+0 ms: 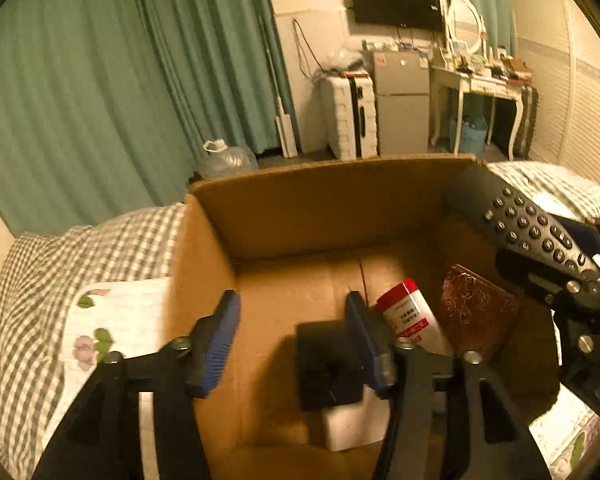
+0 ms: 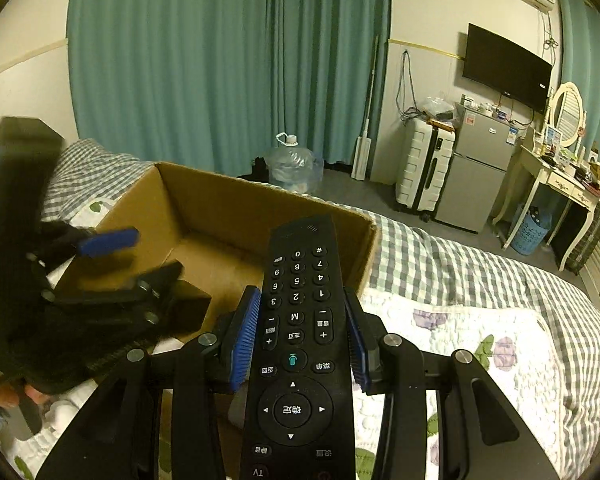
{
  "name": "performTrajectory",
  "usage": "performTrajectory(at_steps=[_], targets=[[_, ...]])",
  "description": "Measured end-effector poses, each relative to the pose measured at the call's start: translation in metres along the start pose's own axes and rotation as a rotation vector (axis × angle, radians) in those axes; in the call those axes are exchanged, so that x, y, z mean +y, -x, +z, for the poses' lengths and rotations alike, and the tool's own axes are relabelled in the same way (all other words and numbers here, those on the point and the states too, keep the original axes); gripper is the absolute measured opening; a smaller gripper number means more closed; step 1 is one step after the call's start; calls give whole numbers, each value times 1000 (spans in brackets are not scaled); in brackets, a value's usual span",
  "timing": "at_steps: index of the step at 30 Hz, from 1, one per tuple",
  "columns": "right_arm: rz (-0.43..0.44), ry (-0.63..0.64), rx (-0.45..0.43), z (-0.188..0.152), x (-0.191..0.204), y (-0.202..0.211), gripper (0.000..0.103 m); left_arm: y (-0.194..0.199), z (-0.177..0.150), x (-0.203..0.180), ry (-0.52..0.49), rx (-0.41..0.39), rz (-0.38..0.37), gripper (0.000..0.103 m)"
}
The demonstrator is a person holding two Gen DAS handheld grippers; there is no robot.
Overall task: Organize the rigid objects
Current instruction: 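Carry the grey hub into the box and open the left tool, then lower the black remote into the box and open the right tool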
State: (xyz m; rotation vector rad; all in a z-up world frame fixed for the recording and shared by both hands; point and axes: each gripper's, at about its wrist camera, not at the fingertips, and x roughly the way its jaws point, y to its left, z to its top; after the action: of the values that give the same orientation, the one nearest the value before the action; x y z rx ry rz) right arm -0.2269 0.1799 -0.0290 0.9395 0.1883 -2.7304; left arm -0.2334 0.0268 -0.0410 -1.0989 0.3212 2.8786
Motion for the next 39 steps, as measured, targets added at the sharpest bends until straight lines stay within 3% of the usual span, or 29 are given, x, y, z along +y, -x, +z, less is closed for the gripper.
performTrajectory(at_steps=[5, 11, 19, 21, 22, 23, 27, 29, 33, 39], targets=[[-1, 4, 0, 11, 6, 8, 40, 26, -8, 19, 48, -16, -10, 62], [29, 38, 13, 25, 32, -24, 40, 41, -6, 38, 100, -51, 5, 66], [6, -5, 50, 17, 32, -47, 41, 47, -13, 34, 48, -55, 10, 67], [3, -9, 31, 15, 30, -35, 48, 55, -14, 33, 47, -65, 0, 68], [3, -8, 20, 14, 29, -28, 62, 60, -15, 33, 46, -73, -2, 68], [4, -2, 3, 13, 28, -14, 69, 67, -17, 32, 45, -81, 0, 68], [-9, 13, -31, 6, 27, 31, 71, 91, -32, 35, 48, -94, 3, 70], [11, 13, -30, -1, 27, 52, 76, 102, -44, 38, 52, -89, 10, 71], [57, 54, -13, -24, 42, 89, 77, 119, -71, 43, 74, -48, 14, 71], [175, 183, 68, -72, 92, 96, 77, 131, -131, 50, 111, 53, 27, 71]])
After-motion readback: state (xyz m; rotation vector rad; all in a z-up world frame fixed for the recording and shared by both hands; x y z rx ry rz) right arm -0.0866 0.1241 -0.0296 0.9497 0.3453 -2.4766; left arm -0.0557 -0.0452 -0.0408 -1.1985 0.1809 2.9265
